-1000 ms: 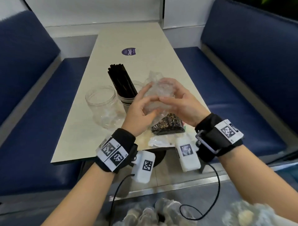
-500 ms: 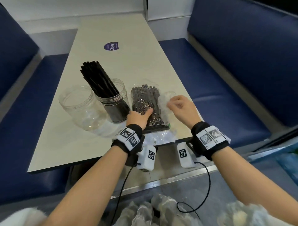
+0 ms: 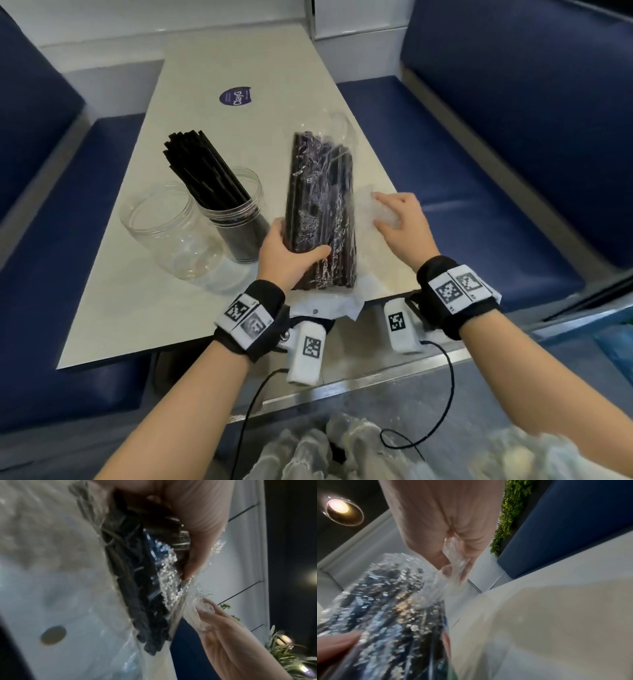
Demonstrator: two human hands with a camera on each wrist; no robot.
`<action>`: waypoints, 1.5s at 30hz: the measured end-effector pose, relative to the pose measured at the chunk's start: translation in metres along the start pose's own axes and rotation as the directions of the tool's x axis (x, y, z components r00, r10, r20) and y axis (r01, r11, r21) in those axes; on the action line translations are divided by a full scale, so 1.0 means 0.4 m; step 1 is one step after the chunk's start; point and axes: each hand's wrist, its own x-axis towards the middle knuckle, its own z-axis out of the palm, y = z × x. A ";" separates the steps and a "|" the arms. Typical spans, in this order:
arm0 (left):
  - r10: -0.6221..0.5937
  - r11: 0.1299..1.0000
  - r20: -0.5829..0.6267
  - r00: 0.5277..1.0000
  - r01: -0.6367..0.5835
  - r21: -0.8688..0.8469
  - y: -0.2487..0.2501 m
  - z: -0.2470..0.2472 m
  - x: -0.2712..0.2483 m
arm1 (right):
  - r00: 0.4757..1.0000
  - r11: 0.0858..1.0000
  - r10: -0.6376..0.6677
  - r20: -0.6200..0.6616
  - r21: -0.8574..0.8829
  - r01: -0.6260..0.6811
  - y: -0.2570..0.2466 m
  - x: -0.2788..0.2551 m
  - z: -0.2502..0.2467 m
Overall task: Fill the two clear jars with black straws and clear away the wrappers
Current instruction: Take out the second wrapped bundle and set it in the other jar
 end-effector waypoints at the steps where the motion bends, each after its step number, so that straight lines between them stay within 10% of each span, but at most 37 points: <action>1: 0.042 0.998 -0.015 0.999 -0.042 -0.040 0.001 -0.016 -0.009 | 0.999 1.000 -0.021 -0.036 0.010 0.021 -0.010 0.010 0.004; 8: 0.229 0.931 -0.239 0.944 -0.284 -0.230 -0.012 -0.168 -0.053 | 0.969 0.969 -0.193 0.152 -0.123 0.212 -0.099 0.100 0.134; 13: 0.245 0.927 -0.295 0.924 -0.312 -0.208 -0.066 -0.257 -0.067 | 0.837 0.724 0.131 0.532 -0.628 0.286 -0.093 0.139 0.257; 22: 0.245 0.924 -0.286 0.926 -0.313 -0.222 -0.126 -0.307 -0.074 | 0.762 0.639 0.236 0.603 -0.687 0.346 -0.055 0.113 0.329; 27: 0.218 0.918 -0.246 0.944 -0.284 -0.278 -0.154 -0.301 -0.056 | 0.853 0.840 0.071 0.516 -0.492 0.228 -0.062 0.112 0.301; 45: 0.201 0.939 -0.240 0.950 -0.257 -0.230 -0.185 -0.281 -0.045 | 0.971 0.974 -0.145 0.191 -0.147 0.175 -0.115 0.074 0.176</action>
